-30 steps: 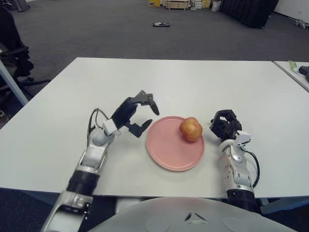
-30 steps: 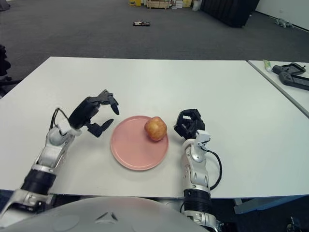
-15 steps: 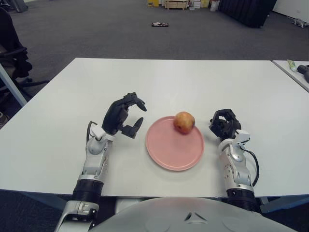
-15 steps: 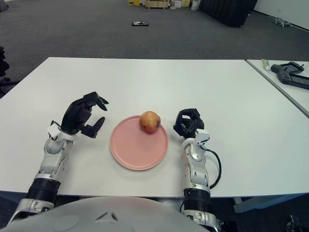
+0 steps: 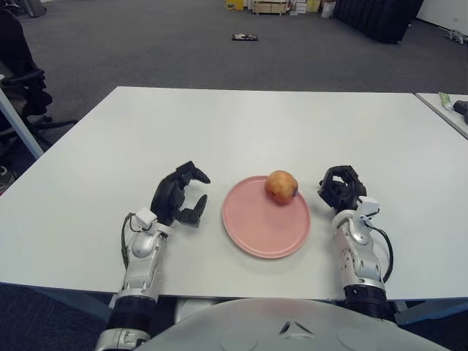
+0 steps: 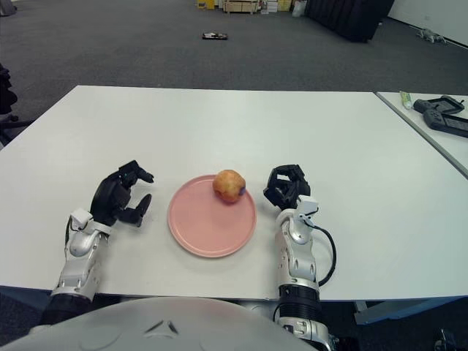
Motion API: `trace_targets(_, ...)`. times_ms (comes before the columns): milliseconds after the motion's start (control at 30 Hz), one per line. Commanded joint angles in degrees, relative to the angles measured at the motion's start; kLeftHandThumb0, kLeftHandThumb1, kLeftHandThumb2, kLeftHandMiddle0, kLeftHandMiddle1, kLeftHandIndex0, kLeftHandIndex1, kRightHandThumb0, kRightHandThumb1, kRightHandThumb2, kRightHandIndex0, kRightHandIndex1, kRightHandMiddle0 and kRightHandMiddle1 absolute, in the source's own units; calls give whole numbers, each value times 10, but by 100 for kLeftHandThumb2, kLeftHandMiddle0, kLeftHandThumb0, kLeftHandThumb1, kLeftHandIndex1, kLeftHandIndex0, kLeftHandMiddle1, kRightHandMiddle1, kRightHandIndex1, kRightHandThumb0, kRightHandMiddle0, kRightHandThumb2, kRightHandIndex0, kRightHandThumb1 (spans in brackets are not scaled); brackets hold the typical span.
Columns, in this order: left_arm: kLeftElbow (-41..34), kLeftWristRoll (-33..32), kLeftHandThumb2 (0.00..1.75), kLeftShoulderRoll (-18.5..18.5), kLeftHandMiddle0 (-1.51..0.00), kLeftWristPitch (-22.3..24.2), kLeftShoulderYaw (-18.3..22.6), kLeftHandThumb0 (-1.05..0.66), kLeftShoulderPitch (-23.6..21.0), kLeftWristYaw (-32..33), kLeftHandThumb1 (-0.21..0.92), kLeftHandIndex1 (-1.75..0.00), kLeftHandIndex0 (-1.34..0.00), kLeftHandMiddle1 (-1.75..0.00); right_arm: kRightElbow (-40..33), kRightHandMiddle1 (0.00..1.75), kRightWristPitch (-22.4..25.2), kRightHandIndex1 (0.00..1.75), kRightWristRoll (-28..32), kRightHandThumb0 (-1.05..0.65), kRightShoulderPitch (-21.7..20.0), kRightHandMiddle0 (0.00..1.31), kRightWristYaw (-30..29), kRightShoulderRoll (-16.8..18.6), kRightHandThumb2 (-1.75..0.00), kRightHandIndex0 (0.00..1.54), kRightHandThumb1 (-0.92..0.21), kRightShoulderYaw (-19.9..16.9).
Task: Put the apple into the plate.
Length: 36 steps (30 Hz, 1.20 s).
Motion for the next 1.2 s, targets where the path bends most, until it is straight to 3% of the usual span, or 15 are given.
trace_targets(0,-1,23,137,-7,-62,15,7,-1,10,33,19,-148,-70,-175,24,175,19,175,-4,-42,12,47,-1,-1,-109,96,-50,-1)
trace_targets(133,19,56,125,-21,-58,15,12,-1,14,82,32,-168,-53,-160,28,175,15,175,-9,-42,11,47,4,-6,-110,98,-50,1)
trace_targets(400,67,128,104,-49,-61,-18,12,-1,-3,182,46,-174,-40,-141,33,175,10,175,-12,-43,9,48,8,-7,-112,100,-48,3)
trace_targets(600,101,150,101,-52,-62,-37,13,-1,-17,225,48,-175,-38,-138,34,175,9,175,-14,-43,8,48,10,-8,-112,100,-48,4)
trace_targets(1167,128,163,107,-57,-62,3,12,-1,-36,277,46,-175,-36,-145,27,175,15,175,-11,-43,13,48,15,-1,-111,100,-49,9)
